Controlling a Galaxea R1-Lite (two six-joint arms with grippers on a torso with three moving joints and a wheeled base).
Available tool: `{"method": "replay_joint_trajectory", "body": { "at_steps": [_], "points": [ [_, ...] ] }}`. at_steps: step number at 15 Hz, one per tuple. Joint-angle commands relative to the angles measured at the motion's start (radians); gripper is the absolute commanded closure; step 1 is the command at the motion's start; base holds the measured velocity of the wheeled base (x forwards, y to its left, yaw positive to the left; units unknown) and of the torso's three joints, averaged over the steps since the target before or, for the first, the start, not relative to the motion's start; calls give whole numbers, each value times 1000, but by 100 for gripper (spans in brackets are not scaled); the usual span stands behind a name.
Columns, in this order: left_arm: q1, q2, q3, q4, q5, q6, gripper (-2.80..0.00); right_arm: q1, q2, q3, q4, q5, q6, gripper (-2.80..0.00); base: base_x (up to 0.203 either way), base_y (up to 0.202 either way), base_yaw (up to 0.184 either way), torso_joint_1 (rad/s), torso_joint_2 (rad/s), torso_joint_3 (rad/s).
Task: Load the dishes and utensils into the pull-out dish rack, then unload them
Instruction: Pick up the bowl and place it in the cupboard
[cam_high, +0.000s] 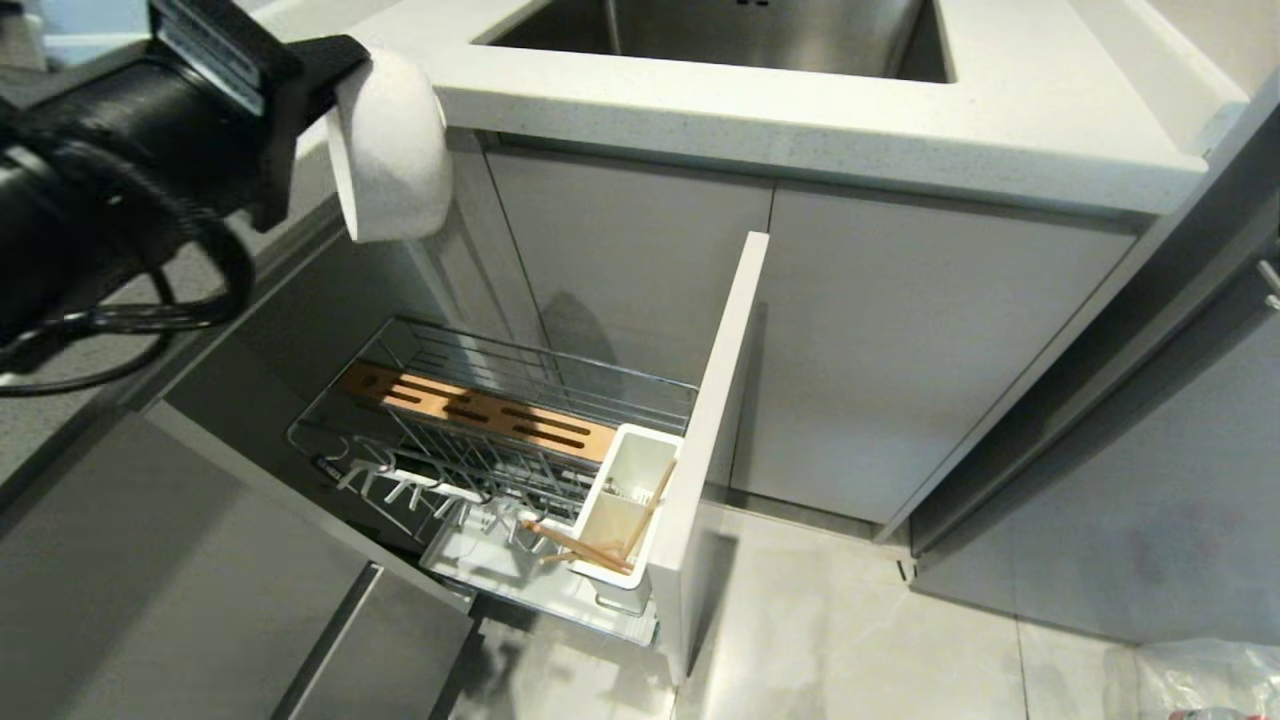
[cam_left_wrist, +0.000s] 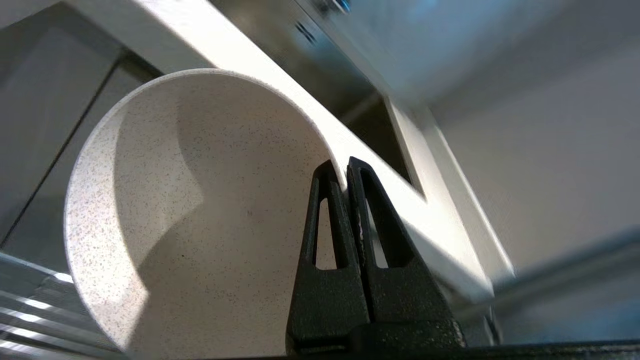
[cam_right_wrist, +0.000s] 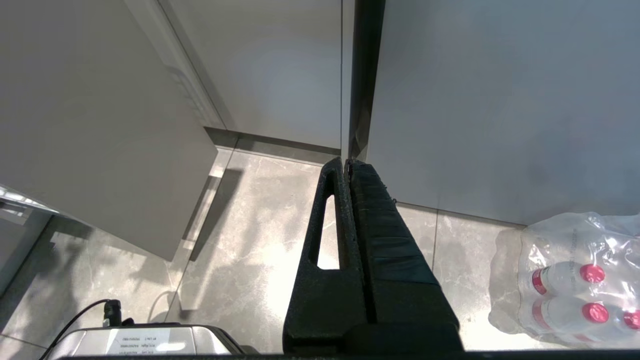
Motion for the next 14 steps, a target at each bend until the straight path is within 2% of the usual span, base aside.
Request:
{"method": "replay_joint_trajectory", "body": {
  "at_steps": [1, 3, 4, 7, 9, 12, 14],
  "points": [
    [-13, 140, -4, -124, 79, -37, 0, 0, 0, 2, 0, 0, 1, 0, 0, 0, 0, 0, 0, 0],
    [-36, 236, -6, -281, 176, -66, 0, 0, 0, 2, 0, 0, 1, 0, 0, 0, 0, 0, 0, 0],
    [-50, 271, -6, -326, 210, -73, 0, 0, 0, 2, 0, 0, 1, 0, 0, 0, 0, 0, 0, 0],
    [-103, 328, -2, -358, 297, -76, 0, 0, 0, 2, 0, 0, 1, 0, 0, 0, 0, 0, 0, 0],
    [-137, 347, 6, -391, 336, -75, 0, 0, 0, 2, 0, 0, 1, 0, 0, 0, 0, 0, 0, 0],
    [-183, 399, 68, -546, 360, -63, 0, 0, 0, 2, 0, 0, 1, 0, 0, 0, 0, 0, 0, 0],
    [-194, 461, 81, -637, 380, -6, 0, 0, 0, 2, 0, 0, 1, 0, 0, 0, 0, 0, 0, 0]
  ]
}}
